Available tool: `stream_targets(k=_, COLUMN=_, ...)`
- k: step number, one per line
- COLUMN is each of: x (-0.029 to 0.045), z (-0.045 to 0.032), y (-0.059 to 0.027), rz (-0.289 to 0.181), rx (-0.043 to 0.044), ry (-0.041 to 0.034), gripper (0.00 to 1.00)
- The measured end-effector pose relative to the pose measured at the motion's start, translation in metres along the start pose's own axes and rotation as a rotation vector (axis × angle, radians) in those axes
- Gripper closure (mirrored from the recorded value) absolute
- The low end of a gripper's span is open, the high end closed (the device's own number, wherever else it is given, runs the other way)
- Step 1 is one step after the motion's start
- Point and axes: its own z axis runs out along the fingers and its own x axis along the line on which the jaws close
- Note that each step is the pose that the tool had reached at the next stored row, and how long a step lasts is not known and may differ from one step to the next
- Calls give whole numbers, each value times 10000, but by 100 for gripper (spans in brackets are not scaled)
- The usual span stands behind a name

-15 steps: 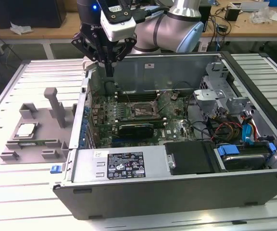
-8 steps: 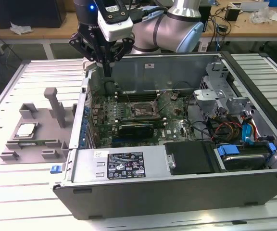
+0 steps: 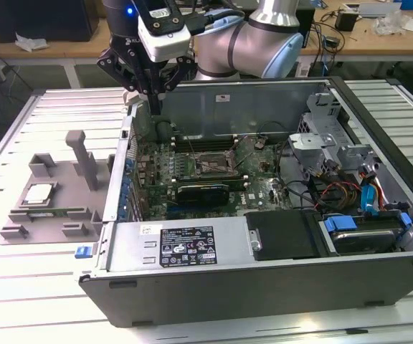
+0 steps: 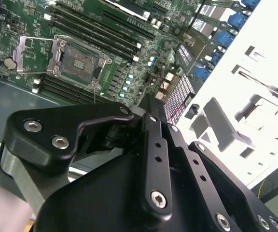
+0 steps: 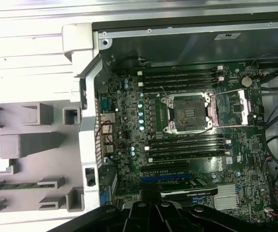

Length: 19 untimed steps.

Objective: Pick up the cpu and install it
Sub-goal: 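Reach for the cpu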

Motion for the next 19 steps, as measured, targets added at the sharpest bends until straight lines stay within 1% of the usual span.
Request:
stream_targets(k=8, x=91, z=-3, y=-7, rz=-1, rx=0, ry=0, gripper=89)
stream_targets(k=10, x=128, z=-3, y=-10, rz=-1, rx=0, ry=0, gripper=89)
stream_targets(k=14, x=173, z=-5, y=-13, rz=0, rx=0, ry=-1, gripper=89)
stream_targets(k=19, x=210, z=-6, y=-15, rz=0, rx=0, ry=0, gripper=89)
